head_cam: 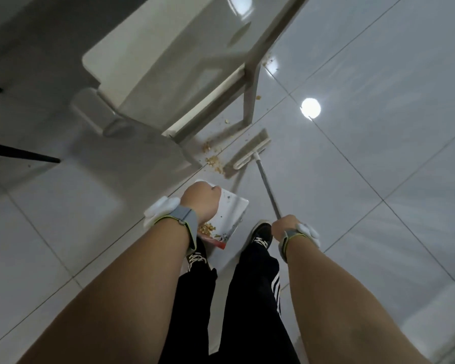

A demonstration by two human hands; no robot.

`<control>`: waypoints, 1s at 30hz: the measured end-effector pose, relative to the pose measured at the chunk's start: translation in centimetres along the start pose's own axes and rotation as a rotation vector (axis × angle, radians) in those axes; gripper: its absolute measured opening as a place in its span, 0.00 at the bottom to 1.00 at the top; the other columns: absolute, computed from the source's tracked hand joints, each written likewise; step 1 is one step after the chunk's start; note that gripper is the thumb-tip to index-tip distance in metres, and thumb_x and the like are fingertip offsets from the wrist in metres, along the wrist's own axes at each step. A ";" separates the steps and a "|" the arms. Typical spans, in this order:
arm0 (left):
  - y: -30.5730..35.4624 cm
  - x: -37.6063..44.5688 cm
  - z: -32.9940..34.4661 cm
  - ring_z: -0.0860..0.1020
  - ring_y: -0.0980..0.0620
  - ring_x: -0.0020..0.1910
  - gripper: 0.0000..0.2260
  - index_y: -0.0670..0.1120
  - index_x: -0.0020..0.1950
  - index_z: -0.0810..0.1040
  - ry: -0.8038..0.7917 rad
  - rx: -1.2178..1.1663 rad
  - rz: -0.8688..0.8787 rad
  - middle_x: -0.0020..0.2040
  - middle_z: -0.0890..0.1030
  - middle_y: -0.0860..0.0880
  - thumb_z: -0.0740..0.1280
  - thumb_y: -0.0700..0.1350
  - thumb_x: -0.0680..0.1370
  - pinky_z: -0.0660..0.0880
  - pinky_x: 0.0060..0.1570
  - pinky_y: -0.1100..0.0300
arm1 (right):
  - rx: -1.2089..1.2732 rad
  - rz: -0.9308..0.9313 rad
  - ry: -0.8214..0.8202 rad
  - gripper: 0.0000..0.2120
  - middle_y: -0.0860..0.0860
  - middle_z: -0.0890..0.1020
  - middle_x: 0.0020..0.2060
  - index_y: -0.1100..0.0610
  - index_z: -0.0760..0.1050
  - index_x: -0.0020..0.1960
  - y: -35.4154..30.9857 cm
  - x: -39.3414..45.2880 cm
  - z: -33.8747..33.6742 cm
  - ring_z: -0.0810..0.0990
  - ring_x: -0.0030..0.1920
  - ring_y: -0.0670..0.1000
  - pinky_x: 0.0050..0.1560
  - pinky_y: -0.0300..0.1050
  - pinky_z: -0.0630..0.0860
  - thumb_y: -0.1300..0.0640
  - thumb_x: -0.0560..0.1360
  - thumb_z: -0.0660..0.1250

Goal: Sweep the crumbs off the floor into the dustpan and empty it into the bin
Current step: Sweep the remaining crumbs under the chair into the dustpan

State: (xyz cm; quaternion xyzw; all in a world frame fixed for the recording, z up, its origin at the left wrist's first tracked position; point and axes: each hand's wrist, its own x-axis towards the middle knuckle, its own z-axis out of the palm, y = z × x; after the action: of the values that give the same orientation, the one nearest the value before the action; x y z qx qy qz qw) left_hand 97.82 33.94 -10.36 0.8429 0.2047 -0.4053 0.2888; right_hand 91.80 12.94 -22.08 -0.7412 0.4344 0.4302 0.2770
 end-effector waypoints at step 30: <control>-10.2 -1.2 -2.2 0.80 0.36 0.47 0.23 0.37 0.34 0.71 0.023 -0.028 0.076 0.44 0.80 0.32 0.52 0.49 0.84 0.78 0.49 0.51 | -0.454 -0.158 0.183 0.14 0.53 0.82 0.41 0.52 0.78 0.49 5.9 -4.2 6.6 0.79 0.39 0.55 0.38 0.43 0.72 0.47 0.79 0.57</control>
State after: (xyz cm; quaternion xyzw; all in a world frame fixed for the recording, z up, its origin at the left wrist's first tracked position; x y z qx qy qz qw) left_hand 92.47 42.90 -11.51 0.8506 0.1815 -0.3814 0.3131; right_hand 82.92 17.05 -21.74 -0.8521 0.2907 0.4247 0.0959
